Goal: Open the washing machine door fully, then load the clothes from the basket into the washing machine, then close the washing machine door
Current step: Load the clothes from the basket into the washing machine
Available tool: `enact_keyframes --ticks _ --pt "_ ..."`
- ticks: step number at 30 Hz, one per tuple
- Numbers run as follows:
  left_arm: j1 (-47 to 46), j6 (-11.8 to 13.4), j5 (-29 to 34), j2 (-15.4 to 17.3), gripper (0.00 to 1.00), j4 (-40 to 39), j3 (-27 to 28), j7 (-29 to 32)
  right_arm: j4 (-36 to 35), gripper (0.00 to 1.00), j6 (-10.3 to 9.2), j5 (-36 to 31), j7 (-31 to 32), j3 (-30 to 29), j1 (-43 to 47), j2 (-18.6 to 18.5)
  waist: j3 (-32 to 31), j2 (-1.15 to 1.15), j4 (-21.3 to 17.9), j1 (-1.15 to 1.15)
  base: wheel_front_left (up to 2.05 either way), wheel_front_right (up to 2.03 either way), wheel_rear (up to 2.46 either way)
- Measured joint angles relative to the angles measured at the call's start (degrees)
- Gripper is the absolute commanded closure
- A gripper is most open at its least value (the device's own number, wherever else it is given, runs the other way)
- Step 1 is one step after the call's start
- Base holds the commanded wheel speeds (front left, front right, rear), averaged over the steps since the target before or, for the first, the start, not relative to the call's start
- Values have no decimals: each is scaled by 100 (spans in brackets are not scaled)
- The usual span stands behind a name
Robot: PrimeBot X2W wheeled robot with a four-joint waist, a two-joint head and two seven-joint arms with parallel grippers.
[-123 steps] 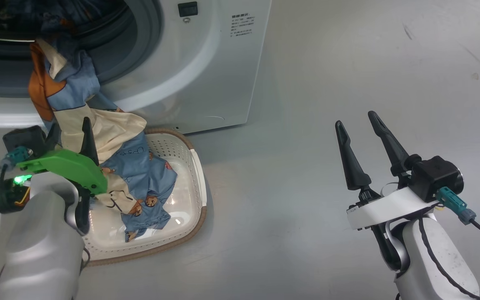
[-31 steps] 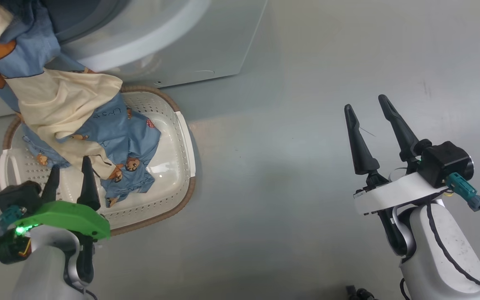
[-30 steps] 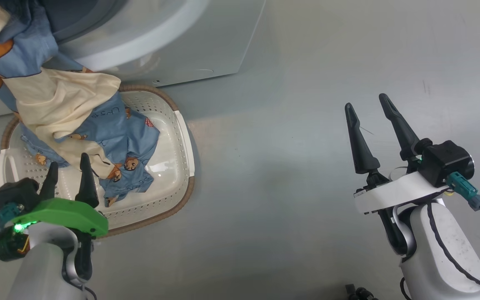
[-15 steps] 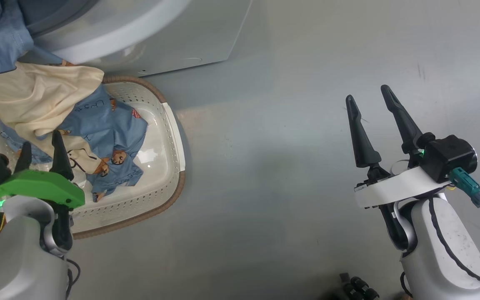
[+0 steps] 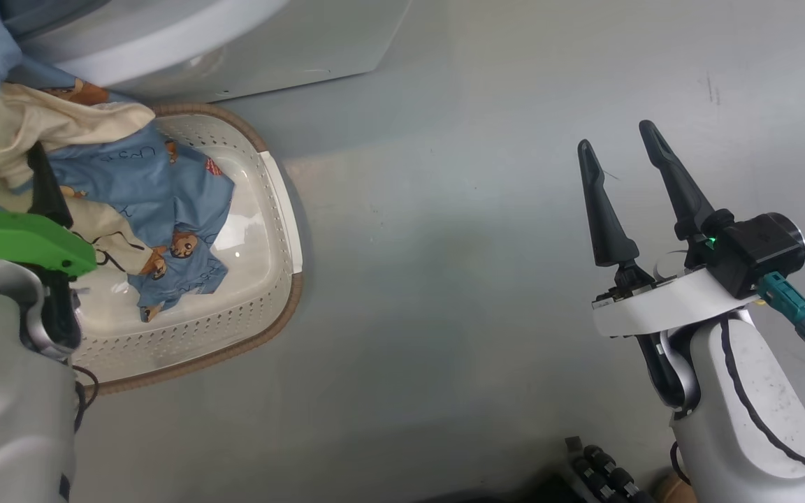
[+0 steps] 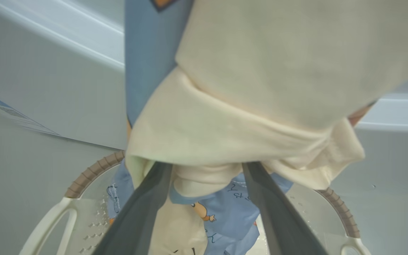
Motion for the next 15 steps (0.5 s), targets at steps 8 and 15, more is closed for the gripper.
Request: enact_keyframes --ticks 8,15 --pt "-509 43 2 59 0 214 55 -229 -129 0 0 -1 1 30 -112 -2 219 0 -14 0 0 0 0" --pt "-650 -18 11 25 0 389 51 -425 -146 0 0 -1 1 11 -117 -1 357 0 -17 0 0 0 0"
